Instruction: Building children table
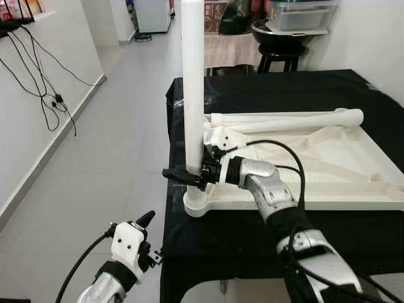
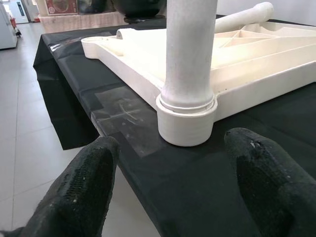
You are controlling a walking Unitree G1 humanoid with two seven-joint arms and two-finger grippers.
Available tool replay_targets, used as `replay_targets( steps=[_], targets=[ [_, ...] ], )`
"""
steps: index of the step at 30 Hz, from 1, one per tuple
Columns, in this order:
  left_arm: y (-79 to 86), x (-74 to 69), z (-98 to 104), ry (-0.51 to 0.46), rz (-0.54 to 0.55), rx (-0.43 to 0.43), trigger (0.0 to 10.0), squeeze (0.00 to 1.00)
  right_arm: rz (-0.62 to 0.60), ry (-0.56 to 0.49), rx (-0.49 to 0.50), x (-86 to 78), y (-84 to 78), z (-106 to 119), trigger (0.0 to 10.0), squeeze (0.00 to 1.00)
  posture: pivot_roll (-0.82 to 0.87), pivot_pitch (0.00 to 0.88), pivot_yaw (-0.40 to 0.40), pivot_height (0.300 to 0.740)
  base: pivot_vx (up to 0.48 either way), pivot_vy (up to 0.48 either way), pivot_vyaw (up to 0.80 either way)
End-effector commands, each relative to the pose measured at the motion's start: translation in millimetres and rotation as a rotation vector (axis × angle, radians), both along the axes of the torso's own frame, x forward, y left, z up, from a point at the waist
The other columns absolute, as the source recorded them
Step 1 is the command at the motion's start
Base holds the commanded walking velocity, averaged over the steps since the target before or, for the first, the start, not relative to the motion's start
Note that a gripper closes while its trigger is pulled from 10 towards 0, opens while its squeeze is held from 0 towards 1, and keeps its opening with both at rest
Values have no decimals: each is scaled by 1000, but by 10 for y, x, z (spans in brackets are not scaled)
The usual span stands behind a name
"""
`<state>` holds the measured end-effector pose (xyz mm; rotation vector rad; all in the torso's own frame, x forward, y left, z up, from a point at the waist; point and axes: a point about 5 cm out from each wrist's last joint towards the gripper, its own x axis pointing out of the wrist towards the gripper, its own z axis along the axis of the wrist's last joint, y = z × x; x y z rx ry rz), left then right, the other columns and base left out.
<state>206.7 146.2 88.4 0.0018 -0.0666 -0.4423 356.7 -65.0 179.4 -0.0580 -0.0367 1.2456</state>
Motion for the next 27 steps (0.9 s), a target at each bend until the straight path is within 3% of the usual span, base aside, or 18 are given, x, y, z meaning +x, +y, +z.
replay_targets(
  steps=[1,2,3,4,8,12,14,16,18,19,20,21,22,24,27],
  targets=[
    [8,-19,-65,31,5,7,10000,0,17,1,27,8,52,31,10000,0,23,0,5,740,0,0,0],
    [11,-20,-67,32,5,6,10000,0,23,29,35,34,68,24,1412,0,28,0,7,740,0,0,0],
    [11,-20,-67,32,5,6,10000,0,23,29,35,34,68,24,1412,0,28,0,7,740,0,0,0],
    [12,-23,-70,33,5,7,10000,0,30,54,38,53,73,9,0,0,30,0,6,740,0,0,0],
    [11,-27,-71,34,5,7,10000,0,31,70,37,61,69,-12,0,0,30,0,6,740,0,0,0],
    [-2,-47,-76,36,3,4,10000,0,-15,79,49,58,-46,-111,0,0,22,0,8,740,0,0,0],
    [-12,-60,-73,37,1,2,10000,0,-82,66,43,38,-178,-213,0,0,15,0,6,740,0,0,0],
    [-12,-60,-73,37,1,2,10000,0,-82,66,43,38,-178,-213,0,0,15,0,6,740,0,0,0],
    [-7,-80,-68,38,-1,0,10000,0,-291,91,20,-49,-263,-443,0,0,6,0,0,740,0,0,0],
    [0,-90,-66,38,-1,0,10000,0,-552,86,-34,-95,-280,-570,0,0,4,0,0,740,0,0,0],
    [0,-90,-66,38,-1,0,10000,0,-552,86,-34,-95,-280,-570,0,0,4,0,0,740,0,0,0],
    [9,-101,-66,39,-1,0,10000,0,-863,118,-84,-204,-330,-685,0,0,-9,0,6,740,0,0,0],
    [9,-101,-66,39,-1,0,10000,0,-863,118,-84,-204,-330,-685,0,0,-9,0,6,740,0,0,0],
    [36,-95,-73,44,-5,1,10000,0,-850,139,-114,-602,-86,-830,0,0,-10,0,17,740,0,0,0],
    [38,-78,-74,47,-12,10,10000,0,-786,112,-99,-574,-86,-802,0,0,-25,0,30,740,0,0,0]
  ],
)
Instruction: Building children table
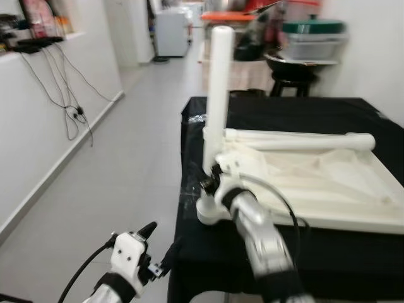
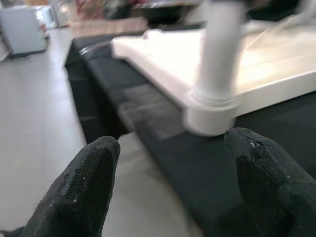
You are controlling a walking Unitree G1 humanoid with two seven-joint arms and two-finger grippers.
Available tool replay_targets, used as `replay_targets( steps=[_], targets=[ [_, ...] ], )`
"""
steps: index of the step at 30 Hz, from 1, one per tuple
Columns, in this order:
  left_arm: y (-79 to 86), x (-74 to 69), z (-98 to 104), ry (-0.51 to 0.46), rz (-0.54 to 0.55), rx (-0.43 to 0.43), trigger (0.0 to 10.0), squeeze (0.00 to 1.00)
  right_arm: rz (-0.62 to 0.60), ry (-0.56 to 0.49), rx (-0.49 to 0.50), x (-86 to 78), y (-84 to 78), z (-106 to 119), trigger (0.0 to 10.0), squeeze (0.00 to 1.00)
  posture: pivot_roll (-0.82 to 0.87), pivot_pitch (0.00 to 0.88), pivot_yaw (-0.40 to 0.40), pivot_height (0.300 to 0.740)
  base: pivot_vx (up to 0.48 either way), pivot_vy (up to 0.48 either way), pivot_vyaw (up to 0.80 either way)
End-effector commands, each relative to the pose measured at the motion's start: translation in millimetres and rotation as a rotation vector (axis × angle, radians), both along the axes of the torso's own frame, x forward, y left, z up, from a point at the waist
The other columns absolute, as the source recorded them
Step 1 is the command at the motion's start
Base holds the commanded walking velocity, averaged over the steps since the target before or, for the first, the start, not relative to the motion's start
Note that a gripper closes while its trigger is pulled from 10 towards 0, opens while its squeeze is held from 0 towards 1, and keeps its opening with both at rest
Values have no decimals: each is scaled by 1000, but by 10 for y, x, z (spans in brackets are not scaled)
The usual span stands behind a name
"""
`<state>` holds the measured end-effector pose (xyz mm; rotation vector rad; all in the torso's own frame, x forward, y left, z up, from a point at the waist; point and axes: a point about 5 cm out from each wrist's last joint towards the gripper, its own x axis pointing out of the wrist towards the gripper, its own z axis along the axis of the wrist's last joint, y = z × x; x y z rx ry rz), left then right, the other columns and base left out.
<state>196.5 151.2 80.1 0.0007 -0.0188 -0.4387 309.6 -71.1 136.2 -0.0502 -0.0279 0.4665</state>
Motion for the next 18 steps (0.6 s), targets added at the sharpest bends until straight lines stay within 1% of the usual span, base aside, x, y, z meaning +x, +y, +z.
replay_targets(
  steps=[1,2,3,5,6,7,8,9,10,11,13,14,16,18],
  targets=[
    [-5,31,6,3,-17,-1,10000,0,-26,135,-70,-11,-73,-336,0,0,-14,0,23,740,0,0,0],
    [0,34,4,4,-17,-3,10000,0,-41,126,-64,58,-90,-305,0,0,-14,0,23,740,0,0,0],
    [2,36,4,4,-17,-3,10000,0,-40,117,-57,95,-69,-281,0,0,-8,0,19,740,0,0,0],
    [2,37,5,3,-17,-2,10000,0,-38,111,-52,116,-53,-265,0,0,-8,0,19,740,0,0,0],
    [4,38,8,0,-11,0,10000,0,-54,115,-55,99,-12,-240,0,0,0,0,16,740,0,0,0],
    [3,45,10,-4,-4,5,10000,0,-64,129,-59,100,19,-226,2745,0,10,0,12,740,0,0,0],
    [3,50,11,-6,1,8,10000,0,-71,140,-62,100,38,-217,2745,0,10,0,12,740,0,0,0],
    [2,56,13,-7,4,9,10000,0,-46,137,-54,118,65,-161,10000,165,8,0,14,740,0,0,0],
    [2,56,13,-7,4,9,10000,0,-46,137,-54,118,65,-161,10000,165,8,0,14,740,0,0,0],
    [1,61,14,-8,6,9,10000,0,-9,128,-43,138,88,-93,10000,165,8,0,14,740,0,0,0],
    [2,61,14,-8,5,9,10000,0,-3,125,-41,133,92,-77,10000,165,8,0,14,740,0,0,0],
    [1,64,13,-8,5,8,10000,0,31,118,-15,161,110,-35,10000,1000,5,0,15,740,0,0,0],
    [1,68,13,-7,4,6,10000,0,74,107,20,203,133,17,10000,1000,5,0,15,740,0,0,0],
    [1,69,13,-7,3,6,10000,0,83,104,27,215,138,26,10000,1000,5,0,15,740,0,0,0]
  ],
)
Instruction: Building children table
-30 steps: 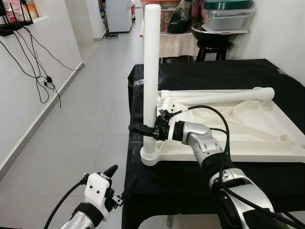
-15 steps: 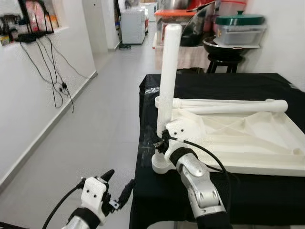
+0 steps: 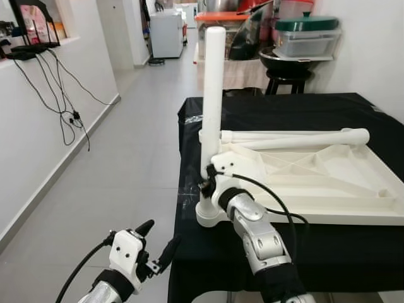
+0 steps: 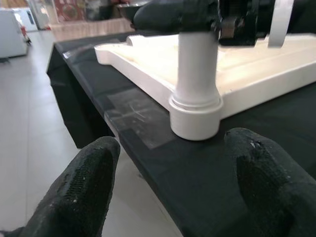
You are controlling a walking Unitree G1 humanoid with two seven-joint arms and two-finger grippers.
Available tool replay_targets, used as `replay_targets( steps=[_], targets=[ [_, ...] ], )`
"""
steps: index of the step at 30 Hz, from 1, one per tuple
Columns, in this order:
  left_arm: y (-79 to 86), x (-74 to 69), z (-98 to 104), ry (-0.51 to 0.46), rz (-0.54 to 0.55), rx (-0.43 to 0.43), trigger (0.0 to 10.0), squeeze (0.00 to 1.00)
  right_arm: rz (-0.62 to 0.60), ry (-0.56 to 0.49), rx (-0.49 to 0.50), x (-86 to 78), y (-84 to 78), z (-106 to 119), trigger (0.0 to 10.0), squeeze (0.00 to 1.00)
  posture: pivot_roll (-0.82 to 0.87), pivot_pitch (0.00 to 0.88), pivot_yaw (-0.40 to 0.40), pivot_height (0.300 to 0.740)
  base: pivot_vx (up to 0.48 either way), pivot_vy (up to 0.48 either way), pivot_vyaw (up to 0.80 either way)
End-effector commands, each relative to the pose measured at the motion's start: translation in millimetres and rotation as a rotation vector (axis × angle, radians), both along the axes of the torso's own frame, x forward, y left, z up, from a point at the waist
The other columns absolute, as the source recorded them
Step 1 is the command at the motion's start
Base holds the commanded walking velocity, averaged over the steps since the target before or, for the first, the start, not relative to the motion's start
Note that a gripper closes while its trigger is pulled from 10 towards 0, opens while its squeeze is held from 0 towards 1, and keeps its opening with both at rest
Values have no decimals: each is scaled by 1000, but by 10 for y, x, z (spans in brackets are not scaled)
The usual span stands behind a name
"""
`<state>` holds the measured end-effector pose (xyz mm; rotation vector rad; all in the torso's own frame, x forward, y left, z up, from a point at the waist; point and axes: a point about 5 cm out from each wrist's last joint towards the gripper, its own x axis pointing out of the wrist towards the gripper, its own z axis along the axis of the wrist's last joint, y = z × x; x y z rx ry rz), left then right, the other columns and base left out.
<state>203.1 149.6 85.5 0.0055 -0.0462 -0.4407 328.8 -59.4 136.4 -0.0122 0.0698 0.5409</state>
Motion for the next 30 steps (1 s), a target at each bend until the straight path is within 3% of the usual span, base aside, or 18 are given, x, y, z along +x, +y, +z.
replay_targets(
  steps=[1,4,5,6,8,16,17,22,30],
  targets=[
    [17,3,-41,20,5,7,10000,0,10,0,15,23,20,24,10000,1000,5,0,15,740,0,0,0],
    [10,7,-42,21,4,5,10000,0,46,-16,23,48,37,63,10000,1000,4,0,17,740,0,0,0],
    [-7,15,-41,20,3,0,10000,0,307,-76,24,111,80,225,10000,0,10,0,6,740,0,0,0],
    [-20,22,-39,19,2,-3,10000,0,492,-116,14,137,82,350,10000,0,13,0,3,740,0,0,0],
    [-34,28,-37,18,1,-6,10000,0,668,-150,-4,149,60,475,10000,0,13,0,3,740,0,0,0],
    [-37,33,-35,16,3,-7,10000,0,760,-112,35,227,50,525,10000,0,18,0,0,740,0,0,0],
    [-33,31,-38,16,5,-6,10000,0,777,-81,42,287,74,528,0,0,38,0,-1,740,0,0,0],
    [-24,23,-42,17,7,-4,10000,0,809,-31,67,351,93,515,0,0,38,0,2,740,0,0,0],
    [-36,-2,-40,21,3,-7,10000,0,632,-50,25,368,-233,304,0,0,28,0,11,740,0,0,0]
  ],
)
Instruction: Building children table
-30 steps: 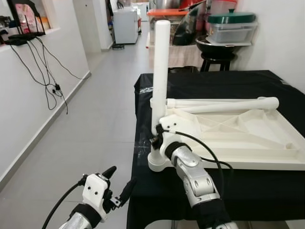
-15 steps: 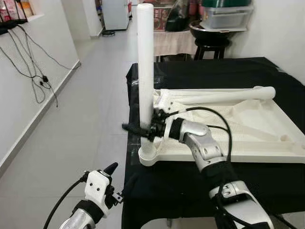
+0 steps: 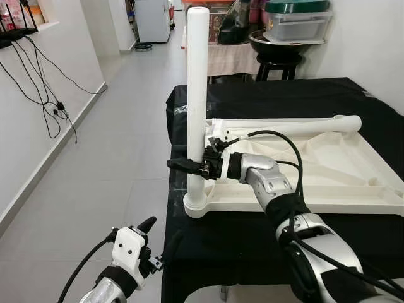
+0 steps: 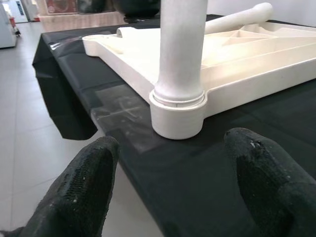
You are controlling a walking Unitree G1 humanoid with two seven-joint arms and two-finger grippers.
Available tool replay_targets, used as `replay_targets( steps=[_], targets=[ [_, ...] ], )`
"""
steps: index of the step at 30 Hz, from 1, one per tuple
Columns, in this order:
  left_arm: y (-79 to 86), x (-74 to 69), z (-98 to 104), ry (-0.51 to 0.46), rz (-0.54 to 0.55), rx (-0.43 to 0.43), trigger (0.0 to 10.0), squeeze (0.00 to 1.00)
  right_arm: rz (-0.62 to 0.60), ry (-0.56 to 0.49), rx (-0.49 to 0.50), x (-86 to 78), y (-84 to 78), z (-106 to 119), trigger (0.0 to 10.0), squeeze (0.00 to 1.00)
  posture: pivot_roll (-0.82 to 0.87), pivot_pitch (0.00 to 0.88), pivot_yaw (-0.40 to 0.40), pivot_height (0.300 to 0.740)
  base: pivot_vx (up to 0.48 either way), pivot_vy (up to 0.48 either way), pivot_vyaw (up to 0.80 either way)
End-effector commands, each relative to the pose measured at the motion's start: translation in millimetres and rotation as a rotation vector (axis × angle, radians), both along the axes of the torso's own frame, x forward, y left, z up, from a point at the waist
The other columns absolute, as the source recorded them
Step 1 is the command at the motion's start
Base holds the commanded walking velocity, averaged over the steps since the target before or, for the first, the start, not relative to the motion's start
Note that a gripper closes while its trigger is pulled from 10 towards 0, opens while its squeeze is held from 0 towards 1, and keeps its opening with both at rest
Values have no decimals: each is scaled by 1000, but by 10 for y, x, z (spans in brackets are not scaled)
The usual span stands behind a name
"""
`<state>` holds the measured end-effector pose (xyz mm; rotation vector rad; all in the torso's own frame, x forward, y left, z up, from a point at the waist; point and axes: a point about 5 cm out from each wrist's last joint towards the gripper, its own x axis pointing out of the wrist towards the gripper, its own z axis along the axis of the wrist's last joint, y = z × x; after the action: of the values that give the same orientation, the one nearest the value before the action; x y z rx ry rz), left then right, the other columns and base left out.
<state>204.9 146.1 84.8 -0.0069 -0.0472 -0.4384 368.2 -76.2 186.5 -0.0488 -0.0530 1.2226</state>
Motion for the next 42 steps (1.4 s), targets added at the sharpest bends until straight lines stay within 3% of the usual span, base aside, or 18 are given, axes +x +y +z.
replay_targets(
  steps=[1,5,6,8,10,11,18,19,20,24,25,27,29,30,31,32,37,42],
  targets=[
    [-2,-25,-33,19,1,5,10000,0,-121,69,-27,-17,-146,-258,0,0,23,0,9,740,0,0,0],
    [1,-50,-32,19,2,4,10000,0,-320,133,-61,-42,-272,-456,0,0,24,0,-5,740,0,0,0],
    [7,-59,-33,20,2,4,10000,0,-617,149,-93,-60,-326,-582,0,0,22,0,-8,740,0,0,0],
    [7,-59,-33,20,2,4,10000,0,-617,149,-93,-60,-326,-582,0,0,22,0,-8,740,0,0,0],
    [32,-59,-32,23,3,5,10000,0,-807,196,-104,-498,-152,-851,0,0,11,0,8,740,0,0,0],
    [32,-54,-34,25,-2,7,10000,0,-867,176,-101,-540,-162,-845,0,0,2,0,24,740,0,0,0],
    [14,-44,-50,31,-17,9,10000,0,-841,128,-105,-417,-90,-753,0,0,15,0,1,740,0,0,0],
    [12,-39,-48,26,-7,11,10000,0,-802,129,-101,-416,-20,-735,4118,0,19,0,-8,740,0,0,0],
    [11,-34,-45,21,1,13,10000,0,-771,129,-97,-417,41,-709,10000,0,19,0,-10,740,0,0,0],
    [11,-28,-43,16,9,14,10000,0,-716,128,-87,-419,121,-666,10000,0,18,0,-10,740,0,0,0],
    [10,-23,-41,16,10,13,10000,0,-701,134,-66,-423,143,-614,10000,1000,15,0,-4,740,0,0,0],
    [10,-6,-38,16,8,10,10000,0,-528,106,23,-332,227,-408,10000,1000,13,0,2,740,0,0,0],
    [10,-6,-38,16,8,10,10000,0,-528,106,23,-332,227,-408,10000,1000,13,0,2,740,0,0,0],
    [6,3,-37,16,7,8,10000,0,-410,85,59,-276,243,-300,10000,831,14,0,1,740,0,0,0],
    [6,3,-37,16,7,8,10000,0,-410,85,59,-276,243,-300,10000,831,14,0,1,740,0,0,0],
    [1,12,-34,15,5,7,10000,0,-291,55,63,-221,233,-210,10000,0,15,0,0,740,0,0,0],
    [-4,25,-29,11,7,6,10000,0,23,31,-60,-129,132,-120,10000,0,24,0,2,740,0,0,0],
    [-6,25,-26,10,9,6,10000,0,106,59,-118,-116,104,-137,10000,0,27,0,8,740,0,0,0]
  ],
)
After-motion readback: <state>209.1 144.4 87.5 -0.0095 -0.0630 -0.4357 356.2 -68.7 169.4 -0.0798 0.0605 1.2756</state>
